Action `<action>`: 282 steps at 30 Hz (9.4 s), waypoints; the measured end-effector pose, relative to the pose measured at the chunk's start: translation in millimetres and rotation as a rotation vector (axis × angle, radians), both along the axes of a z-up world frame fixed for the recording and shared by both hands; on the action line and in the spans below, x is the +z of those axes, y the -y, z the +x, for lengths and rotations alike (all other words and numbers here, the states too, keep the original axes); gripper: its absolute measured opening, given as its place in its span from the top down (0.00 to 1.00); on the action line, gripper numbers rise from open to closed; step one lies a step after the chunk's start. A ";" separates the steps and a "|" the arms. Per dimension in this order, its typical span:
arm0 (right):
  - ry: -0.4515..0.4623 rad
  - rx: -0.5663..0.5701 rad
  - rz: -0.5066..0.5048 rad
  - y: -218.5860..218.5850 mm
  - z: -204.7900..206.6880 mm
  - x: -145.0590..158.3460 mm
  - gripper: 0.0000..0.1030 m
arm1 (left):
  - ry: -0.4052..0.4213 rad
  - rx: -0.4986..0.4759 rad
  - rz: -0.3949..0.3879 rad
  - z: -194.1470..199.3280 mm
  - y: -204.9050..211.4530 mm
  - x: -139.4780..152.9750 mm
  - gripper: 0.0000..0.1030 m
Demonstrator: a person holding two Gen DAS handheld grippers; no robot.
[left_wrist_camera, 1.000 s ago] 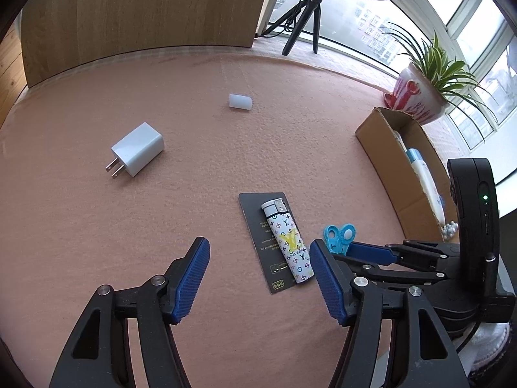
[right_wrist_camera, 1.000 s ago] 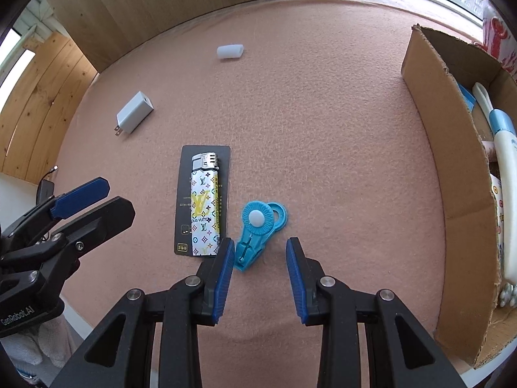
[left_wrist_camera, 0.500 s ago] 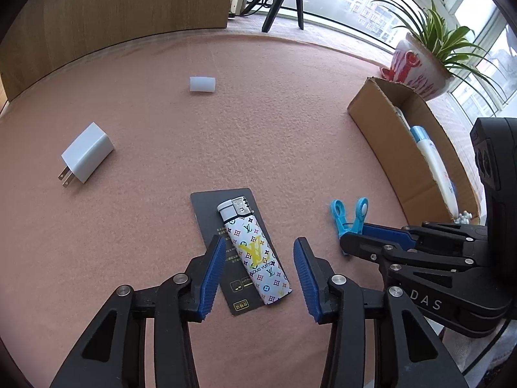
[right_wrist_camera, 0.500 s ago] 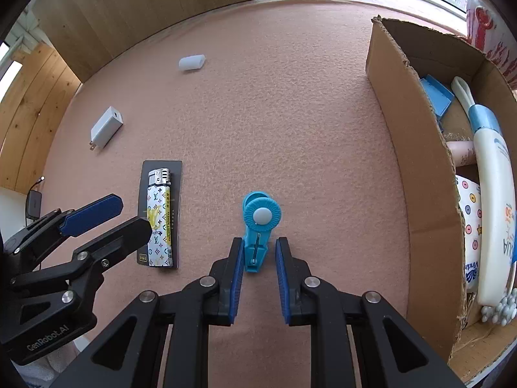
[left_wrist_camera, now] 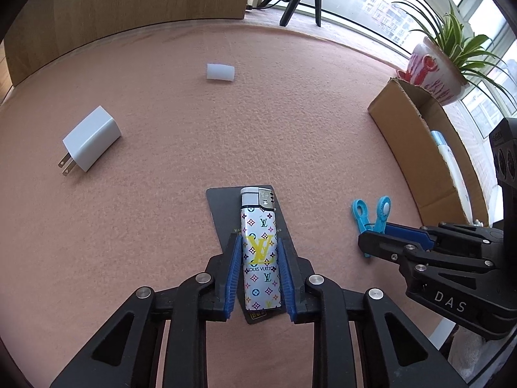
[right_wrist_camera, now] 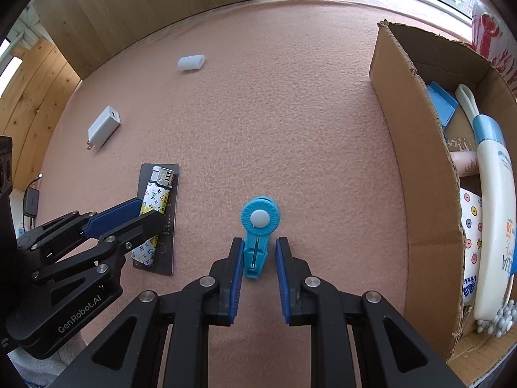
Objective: Organize objects
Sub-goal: 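Carry the lighter and blue clip into the box and release both, then lift both open grippers away from the box, then close the right gripper on the black card, then carry the black card into the box and open the right gripper, then grasp the white charger with the left gripper while the right grasps the white cap, then lift the charger and cap and carry both toward the box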
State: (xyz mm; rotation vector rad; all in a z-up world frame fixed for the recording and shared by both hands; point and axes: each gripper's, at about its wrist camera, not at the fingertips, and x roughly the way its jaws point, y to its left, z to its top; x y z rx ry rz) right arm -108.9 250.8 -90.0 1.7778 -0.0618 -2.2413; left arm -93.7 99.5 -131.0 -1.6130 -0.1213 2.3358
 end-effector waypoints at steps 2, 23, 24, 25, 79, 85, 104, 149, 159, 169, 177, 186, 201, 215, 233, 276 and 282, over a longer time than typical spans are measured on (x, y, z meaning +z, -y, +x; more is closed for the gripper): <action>0.001 -0.002 -0.006 -1.8 0.2 0.3 0.85 | 0.003 0.013 0.012 -0.1 4.9 0.6 0.76; -0.133 -0.095 -0.105 -73.9 22.7 71.1 0.88 | -0.070 0.051 0.154 9.7 -2.3 46.6 0.77; -0.139 -0.106 -0.108 -83.6 25.0 75.4 0.88 | -0.078 0.043 0.159 8.9 -7.3 50.6 0.77; -0.144 -0.117 -0.110 -91.0 26.1 78.7 0.88 | -0.086 0.034 0.163 7.1 -14.2 54.7 0.77; -0.246 -0.132 -0.095 -142.2 40.1 97.3 0.53 | -0.136 0.012 0.121 42.0 -66.9 93.4 0.55; -0.220 -0.063 -0.119 -97.1 35.2 92.8 0.53 | -0.136 0.072 0.113 53.5 -20.3 93.8 0.55; 0.035 0.061 -0.141 43.8 -3.3 12.6 0.49 | -0.117 0.295 0.105 78.3 134.5 76.0 0.55; -0.069 0.095 0.108 62.9 26.5 21.1 0.55 | -0.087 0.288 0.163 61.2 170.6 51.5 0.55; -0.192 -0.064 0.099 -20.1 25.4 73.2 0.55 | -0.072 0.254 0.157 49.8 152.2 48.8 0.55; -0.269 -0.194 0.165 -79.1 31.7 93.7 0.55 | -0.078 0.191 0.135 35.3 121.7 55.1 0.55; -0.266 -0.269 0.194 -114.6 27.2 88.2 0.55 | -0.075 0.194 0.121 30.9 117.9 55.4 0.55; -0.236 -0.304 0.190 -134.2 17.9 75.8 0.54 | -0.079 0.214 0.100 25.9 125.3 55.1 0.55; -0.261 -0.260 0.112 -110.4 17.6 90.3 0.47 | -0.092 0.228 0.024 -5.5 138.0 49.5 0.55; -0.275 -0.146 0.031 -56.1 -10.6 93.3 0.47 | -0.108 0.190 -0.036 -42.1 134.1 41.7 0.55; -0.187 0.028 -0.047 46.3 -109.5 57.8 0.47 | -0.108 0.108 -0.147 -94.4 123.8 10.7 0.45; -0.088 0.200 0.073 115.7 -132.1 -9.0 0.80 | -0.079 0.095 -0.074 -17.7 98.9 -2.2 0.62; -0.058 0.163 0.011 90.8 -104.4 -8.9 0.81 | -0.075 0.107 -0.059 -2.0 97.8 -1.2 0.62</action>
